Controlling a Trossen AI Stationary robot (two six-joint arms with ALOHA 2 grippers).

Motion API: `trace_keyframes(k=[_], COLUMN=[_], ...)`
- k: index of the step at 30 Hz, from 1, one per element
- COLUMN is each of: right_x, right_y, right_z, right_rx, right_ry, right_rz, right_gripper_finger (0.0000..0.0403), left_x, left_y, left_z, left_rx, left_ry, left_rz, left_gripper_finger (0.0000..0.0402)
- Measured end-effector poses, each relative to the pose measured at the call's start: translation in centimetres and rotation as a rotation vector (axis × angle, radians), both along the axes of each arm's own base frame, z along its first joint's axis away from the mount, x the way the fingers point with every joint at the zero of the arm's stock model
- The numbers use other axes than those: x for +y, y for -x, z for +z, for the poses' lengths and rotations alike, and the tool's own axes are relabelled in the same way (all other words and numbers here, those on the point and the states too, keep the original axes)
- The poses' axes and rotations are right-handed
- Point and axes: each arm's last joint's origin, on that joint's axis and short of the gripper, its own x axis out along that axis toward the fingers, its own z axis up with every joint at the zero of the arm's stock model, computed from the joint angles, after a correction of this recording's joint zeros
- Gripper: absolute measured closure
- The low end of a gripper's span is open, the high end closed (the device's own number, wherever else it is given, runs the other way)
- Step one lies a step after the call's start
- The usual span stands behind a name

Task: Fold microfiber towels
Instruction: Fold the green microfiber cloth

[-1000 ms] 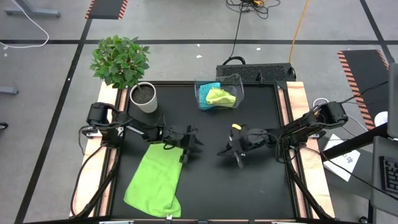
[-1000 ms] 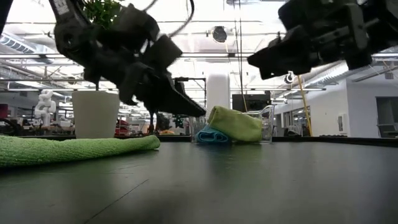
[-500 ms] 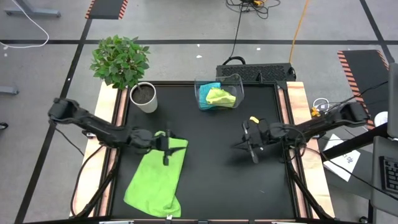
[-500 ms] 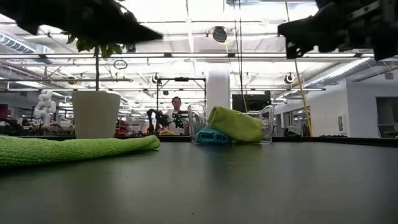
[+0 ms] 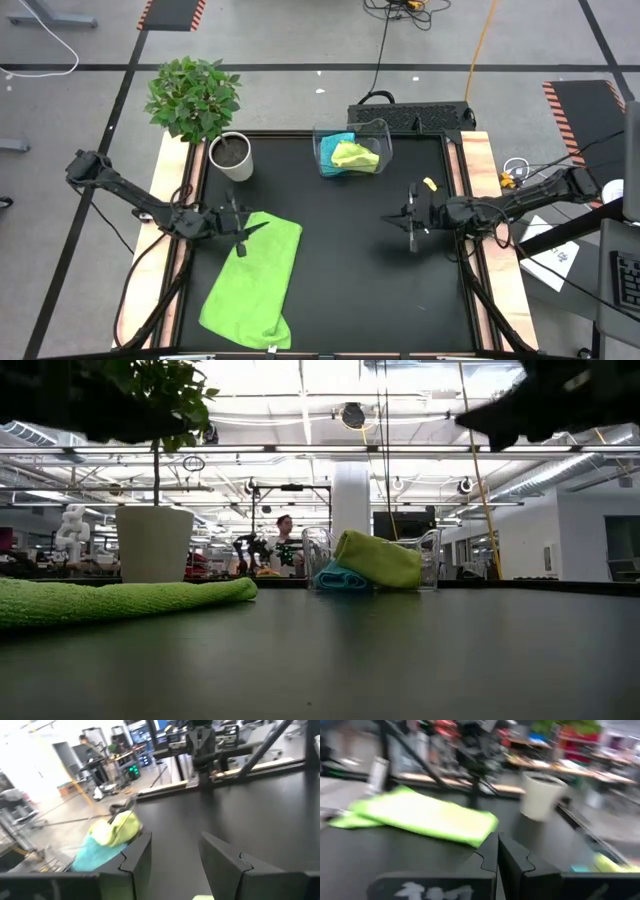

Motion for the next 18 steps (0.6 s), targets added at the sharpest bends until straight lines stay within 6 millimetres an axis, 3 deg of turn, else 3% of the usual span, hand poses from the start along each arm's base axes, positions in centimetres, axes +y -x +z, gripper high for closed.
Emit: trace_keyframes(k=[3,10,18], right_x=[0.0,0.5,0.6], right_y=[0.1,0.1,0.2], right_z=[-0.6,-1.2,-1.5], right_rx=[0.056,0.109,0.140], right_ry=[0.015,0.035,0.058], right_rz=[-0.077,-0.047,-0.036], right_gripper_finger=[0.0403,0.0403,0.0403], left_x=[-0.1,-0.7,-0.9], left_y=[0.6,1.5,1.6], left_z=[-0.5,-1.5,-2.1], left_rx=[0.001,0.051,0.094], left_ry=[0.004,-0.045,-0.044], left_rz=[0.059,0.159,0.134], left_gripper_finger=[0.0238,0.0238,0.0238])
